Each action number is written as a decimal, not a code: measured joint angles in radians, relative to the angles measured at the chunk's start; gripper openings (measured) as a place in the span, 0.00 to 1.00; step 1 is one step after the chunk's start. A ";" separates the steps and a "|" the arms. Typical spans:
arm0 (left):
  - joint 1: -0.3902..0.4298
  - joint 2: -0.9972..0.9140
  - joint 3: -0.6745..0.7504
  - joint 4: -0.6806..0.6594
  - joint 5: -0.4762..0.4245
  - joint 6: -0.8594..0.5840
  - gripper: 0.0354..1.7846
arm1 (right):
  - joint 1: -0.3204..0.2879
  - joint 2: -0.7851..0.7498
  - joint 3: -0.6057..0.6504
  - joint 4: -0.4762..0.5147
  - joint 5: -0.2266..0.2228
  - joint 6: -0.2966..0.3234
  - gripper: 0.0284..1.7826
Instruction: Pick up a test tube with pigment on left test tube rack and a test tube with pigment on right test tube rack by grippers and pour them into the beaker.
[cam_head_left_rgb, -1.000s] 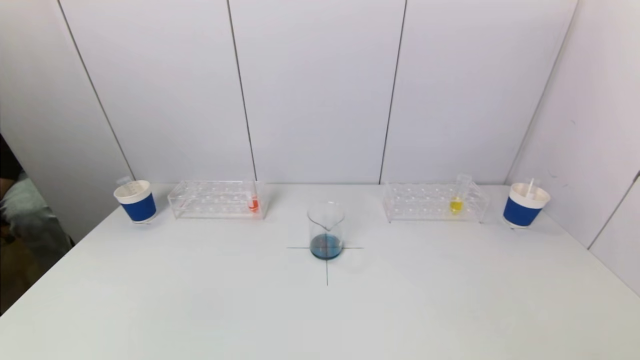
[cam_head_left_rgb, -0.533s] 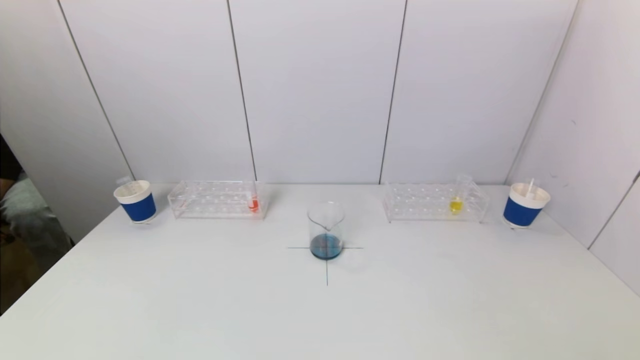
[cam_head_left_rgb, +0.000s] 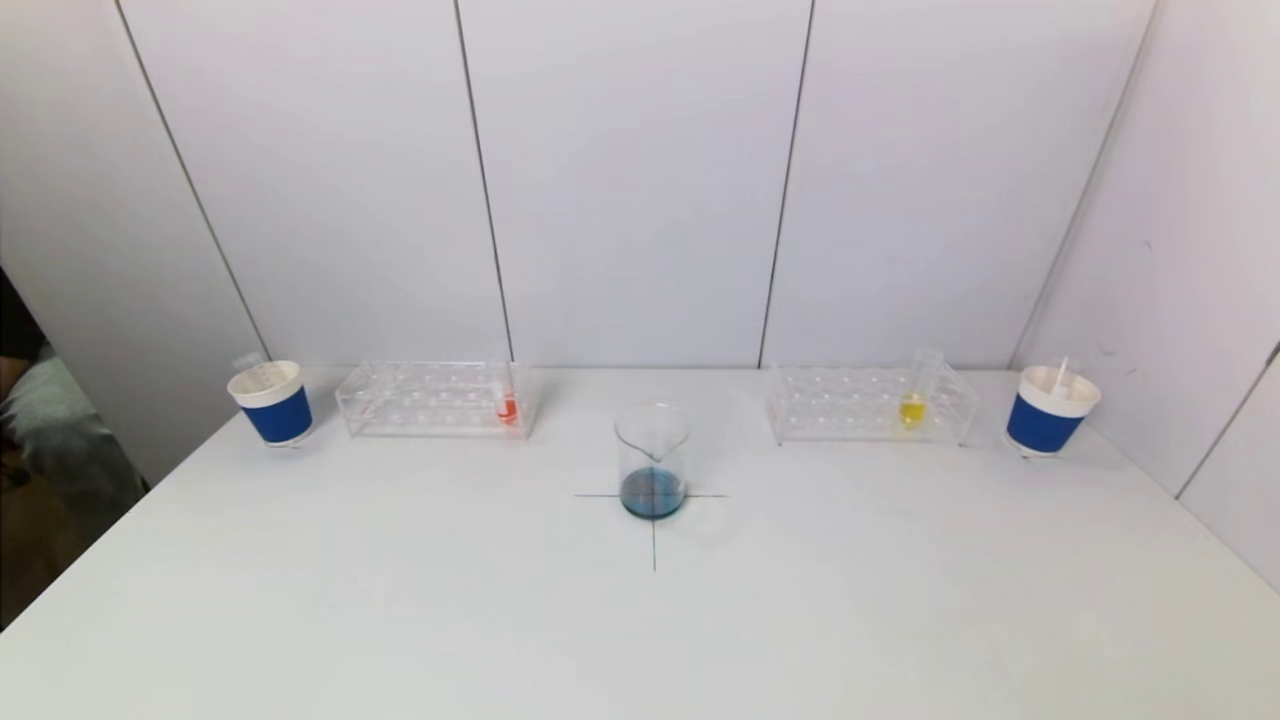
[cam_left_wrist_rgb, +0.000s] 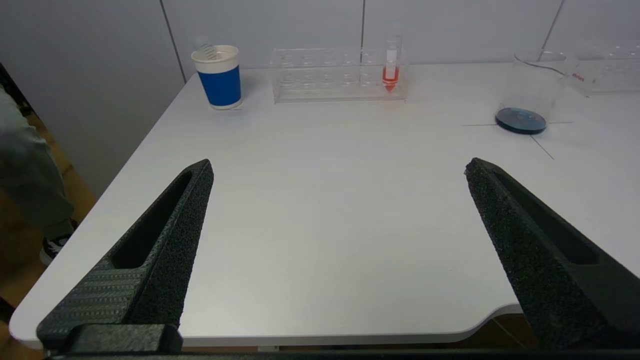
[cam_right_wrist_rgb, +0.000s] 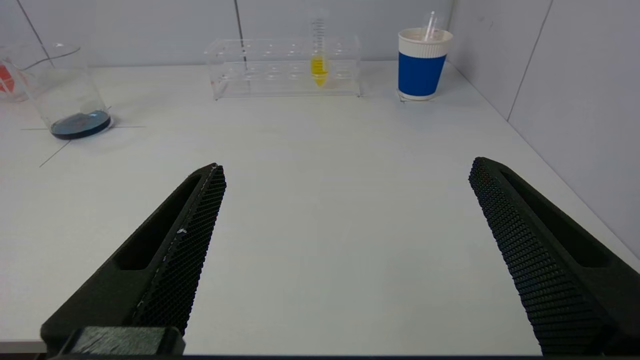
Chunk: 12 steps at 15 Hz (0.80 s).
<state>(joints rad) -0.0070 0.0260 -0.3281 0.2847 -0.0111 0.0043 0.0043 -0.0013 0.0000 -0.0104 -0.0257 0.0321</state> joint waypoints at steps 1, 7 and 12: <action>0.000 -0.010 0.036 -0.018 0.001 0.010 0.99 | 0.000 0.000 0.000 0.000 0.000 0.000 0.99; 0.001 -0.027 0.278 -0.220 -0.002 0.021 0.99 | 0.000 0.000 0.000 0.000 0.000 0.000 0.99; 0.000 -0.028 0.313 -0.263 0.007 -0.003 0.99 | 0.000 0.000 0.000 0.000 0.000 0.000 0.99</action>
<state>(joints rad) -0.0066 -0.0017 -0.0153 0.0219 -0.0038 0.0013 0.0043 -0.0013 0.0000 -0.0104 -0.0257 0.0321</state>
